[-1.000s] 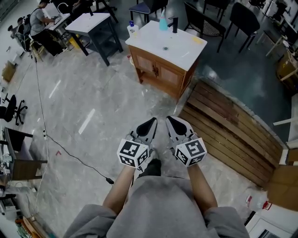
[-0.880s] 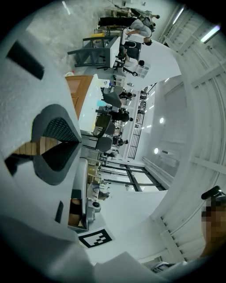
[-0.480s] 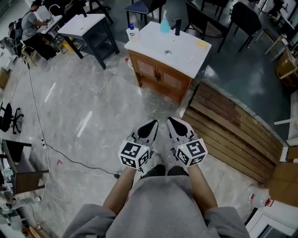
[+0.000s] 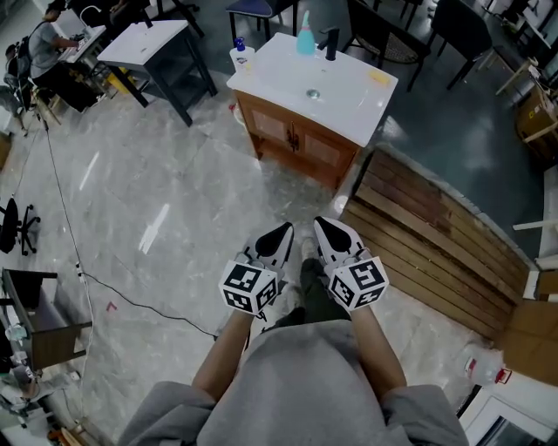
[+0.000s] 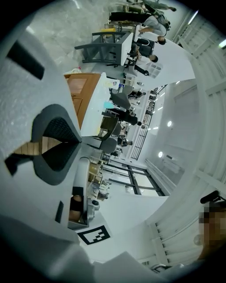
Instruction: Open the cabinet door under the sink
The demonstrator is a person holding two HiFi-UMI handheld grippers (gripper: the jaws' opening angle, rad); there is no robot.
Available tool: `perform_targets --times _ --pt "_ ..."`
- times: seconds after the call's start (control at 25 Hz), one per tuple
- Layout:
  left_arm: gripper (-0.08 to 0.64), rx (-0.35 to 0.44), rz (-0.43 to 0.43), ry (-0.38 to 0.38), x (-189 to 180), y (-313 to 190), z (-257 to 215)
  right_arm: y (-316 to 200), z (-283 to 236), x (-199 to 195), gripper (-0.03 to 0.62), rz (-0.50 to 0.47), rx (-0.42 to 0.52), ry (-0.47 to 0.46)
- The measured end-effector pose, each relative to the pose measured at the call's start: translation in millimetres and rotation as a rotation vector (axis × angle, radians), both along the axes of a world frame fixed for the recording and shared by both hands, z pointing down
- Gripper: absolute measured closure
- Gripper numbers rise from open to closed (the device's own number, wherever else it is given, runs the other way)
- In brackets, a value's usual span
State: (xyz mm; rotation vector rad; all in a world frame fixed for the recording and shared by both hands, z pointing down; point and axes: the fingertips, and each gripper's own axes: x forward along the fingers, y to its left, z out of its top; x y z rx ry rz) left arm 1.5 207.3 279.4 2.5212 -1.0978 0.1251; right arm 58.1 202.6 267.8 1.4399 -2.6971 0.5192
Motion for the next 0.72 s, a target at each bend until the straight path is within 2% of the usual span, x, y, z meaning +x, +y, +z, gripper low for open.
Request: perform_targets --times 0.72 --pt "0.552 -0.088 -0.040 -0.049 19.9 -147.7 40.6 -157.5 41.1 21.9 0.581 -0.019 -0.088 -0.053"
